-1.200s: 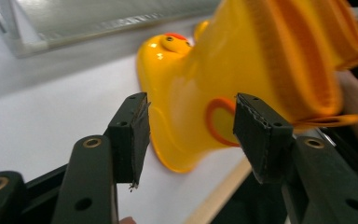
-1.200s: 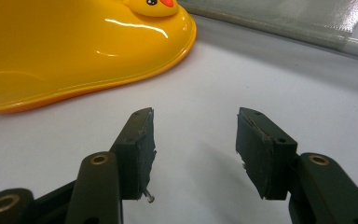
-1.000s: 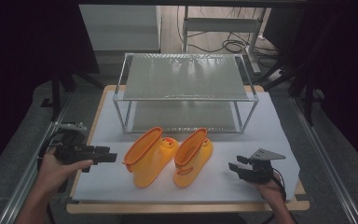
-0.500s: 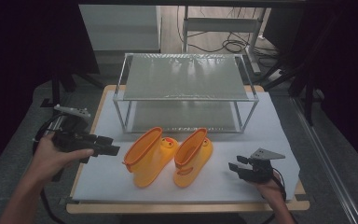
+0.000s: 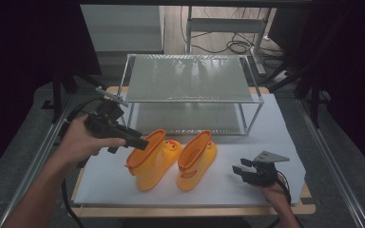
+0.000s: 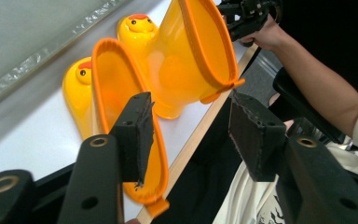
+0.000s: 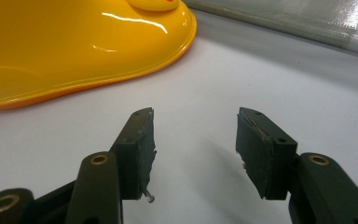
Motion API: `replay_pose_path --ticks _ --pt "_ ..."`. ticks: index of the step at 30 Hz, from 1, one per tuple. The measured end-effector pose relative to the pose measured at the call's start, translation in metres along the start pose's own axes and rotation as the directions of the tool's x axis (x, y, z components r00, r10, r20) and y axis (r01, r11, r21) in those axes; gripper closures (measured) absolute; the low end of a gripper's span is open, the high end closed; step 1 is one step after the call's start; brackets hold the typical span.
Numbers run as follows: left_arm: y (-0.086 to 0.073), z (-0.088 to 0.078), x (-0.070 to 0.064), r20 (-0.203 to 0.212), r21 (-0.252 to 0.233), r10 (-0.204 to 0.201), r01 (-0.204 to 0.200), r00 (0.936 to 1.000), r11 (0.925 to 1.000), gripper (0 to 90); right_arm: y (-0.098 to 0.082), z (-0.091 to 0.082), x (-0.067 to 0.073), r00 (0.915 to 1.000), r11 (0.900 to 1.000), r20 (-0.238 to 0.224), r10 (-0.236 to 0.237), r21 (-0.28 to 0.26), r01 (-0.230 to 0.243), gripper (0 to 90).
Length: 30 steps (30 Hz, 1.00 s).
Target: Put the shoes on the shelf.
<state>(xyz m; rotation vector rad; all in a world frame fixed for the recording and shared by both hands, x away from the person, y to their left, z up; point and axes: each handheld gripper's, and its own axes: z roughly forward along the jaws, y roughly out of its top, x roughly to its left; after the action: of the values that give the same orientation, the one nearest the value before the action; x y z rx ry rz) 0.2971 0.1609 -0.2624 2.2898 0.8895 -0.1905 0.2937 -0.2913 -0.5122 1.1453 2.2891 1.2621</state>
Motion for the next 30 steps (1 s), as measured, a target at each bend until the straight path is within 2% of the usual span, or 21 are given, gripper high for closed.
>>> replay_pose_path --ticks 6,11,15,30 --pt "0.021 0.015 -0.008 0.003 0.04 0.006 -0.006 1.0 0.9992 51.5 0.0 0.001 0.0 1.0 1.0 0.002 -0.002 0.007 0.002 46.7" --pt "0.033 0.026 -0.013 0.009 0.067 0.015 -0.015 0.9999 0.9976 51.7 -0.001 0.003 0.001 1.0 1.0 0.0 -0.006 0.012 0.006 46.8" --pt "0.039 0.035 -0.016 0.009 0.09 0.018 -0.018 0.9998 0.9958 51.8 -0.001 0.004 0.001 1.0 1.0 0.002 -0.005 0.014 0.005 46.8" --pt "0.055 0.071 -0.012 0.031 0.132 -0.015 0.011 0.9994 0.9912 52.0 -0.001 0.005 0.001 1.0 1.0 0.007 -0.004 0.023 0.004 47.0"
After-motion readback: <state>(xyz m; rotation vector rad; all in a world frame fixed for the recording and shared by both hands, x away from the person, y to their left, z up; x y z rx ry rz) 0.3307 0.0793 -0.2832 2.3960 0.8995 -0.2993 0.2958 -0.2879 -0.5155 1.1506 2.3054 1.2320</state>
